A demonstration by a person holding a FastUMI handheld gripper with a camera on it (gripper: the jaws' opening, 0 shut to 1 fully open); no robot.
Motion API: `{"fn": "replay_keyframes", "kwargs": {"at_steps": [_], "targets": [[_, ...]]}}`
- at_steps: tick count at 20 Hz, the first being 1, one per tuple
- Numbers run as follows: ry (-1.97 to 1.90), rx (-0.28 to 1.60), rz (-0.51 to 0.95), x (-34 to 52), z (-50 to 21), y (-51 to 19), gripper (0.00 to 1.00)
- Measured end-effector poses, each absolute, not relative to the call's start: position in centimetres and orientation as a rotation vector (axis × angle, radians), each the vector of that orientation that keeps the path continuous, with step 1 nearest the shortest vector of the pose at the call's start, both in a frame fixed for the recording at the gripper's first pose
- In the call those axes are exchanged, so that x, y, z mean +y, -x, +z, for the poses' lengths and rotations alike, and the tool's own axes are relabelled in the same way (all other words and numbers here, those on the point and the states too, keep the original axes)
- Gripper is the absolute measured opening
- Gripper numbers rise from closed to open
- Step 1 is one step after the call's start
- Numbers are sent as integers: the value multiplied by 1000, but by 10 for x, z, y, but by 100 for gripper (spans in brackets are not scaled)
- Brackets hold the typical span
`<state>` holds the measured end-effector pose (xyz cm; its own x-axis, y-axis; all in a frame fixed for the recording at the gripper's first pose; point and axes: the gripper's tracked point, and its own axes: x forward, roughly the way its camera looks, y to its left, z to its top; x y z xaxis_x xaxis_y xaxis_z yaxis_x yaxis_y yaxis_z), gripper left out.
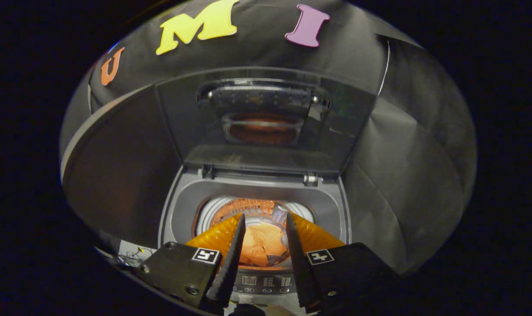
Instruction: Put the clothes into the washing machine and then close the washing machine lid.
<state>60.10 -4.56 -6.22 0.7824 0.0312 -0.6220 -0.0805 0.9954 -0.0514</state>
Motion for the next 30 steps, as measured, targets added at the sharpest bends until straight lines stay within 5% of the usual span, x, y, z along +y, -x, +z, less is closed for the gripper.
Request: {"fn": "replay_keyframes", "kwargs": {"at_steps": [18,30], "targets": [[15,396,85,-32,96,-697,58],[35,435,89,-12,86,-767,58]]}}
